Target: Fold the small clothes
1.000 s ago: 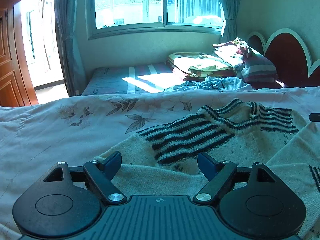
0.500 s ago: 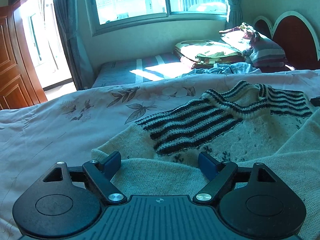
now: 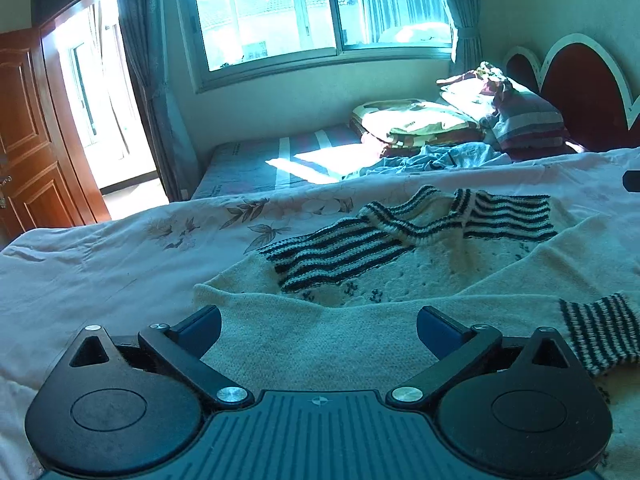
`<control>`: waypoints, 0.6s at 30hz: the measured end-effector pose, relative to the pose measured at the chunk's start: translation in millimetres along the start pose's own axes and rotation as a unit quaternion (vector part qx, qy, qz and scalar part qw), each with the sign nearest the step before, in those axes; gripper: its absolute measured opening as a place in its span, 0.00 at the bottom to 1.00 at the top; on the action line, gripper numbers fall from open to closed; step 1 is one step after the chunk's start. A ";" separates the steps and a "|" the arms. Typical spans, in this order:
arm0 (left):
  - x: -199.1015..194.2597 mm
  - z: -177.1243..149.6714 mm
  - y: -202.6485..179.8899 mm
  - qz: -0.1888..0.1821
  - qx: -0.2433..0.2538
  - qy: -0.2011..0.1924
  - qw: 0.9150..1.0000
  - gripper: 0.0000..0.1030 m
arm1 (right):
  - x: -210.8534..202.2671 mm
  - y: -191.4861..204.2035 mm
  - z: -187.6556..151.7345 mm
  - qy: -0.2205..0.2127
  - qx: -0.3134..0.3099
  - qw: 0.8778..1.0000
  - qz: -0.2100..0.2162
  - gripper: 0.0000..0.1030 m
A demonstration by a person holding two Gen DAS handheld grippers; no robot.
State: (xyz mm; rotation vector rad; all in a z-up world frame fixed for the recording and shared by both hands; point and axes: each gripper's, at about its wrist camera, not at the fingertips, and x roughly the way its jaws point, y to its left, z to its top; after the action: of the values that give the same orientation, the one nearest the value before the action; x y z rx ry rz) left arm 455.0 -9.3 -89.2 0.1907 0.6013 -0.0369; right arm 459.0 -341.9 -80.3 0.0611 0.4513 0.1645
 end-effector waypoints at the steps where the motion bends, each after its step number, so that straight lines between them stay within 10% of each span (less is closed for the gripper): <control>1: -11.6 -0.3 0.5 -0.002 -0.004 -0.004 1.000 1.00 | -10.7 3.0 2.5 -0.005 -0.001 1.000 0.009 0.28; 11: -134.5 -82.1 54.1 -0.038 -0.100 0.025 0.994 0.99 | -146.5 -2.1 -32.9 -0.006 0.029 0.999 0.045 0.37; 18: -195.3 -161.5 67.9 -0.084 -0.141 0.056 0.985 0.87 | -229.4 22.3 -110.3 0.084 0.051 0.994 0.043 0.38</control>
State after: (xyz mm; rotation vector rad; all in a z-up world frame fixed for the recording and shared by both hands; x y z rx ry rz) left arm 209.8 83.7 -97.8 -0.1347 0.7260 -0.1043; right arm 203.9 -356.8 -78.9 0.1680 0.6261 0.2325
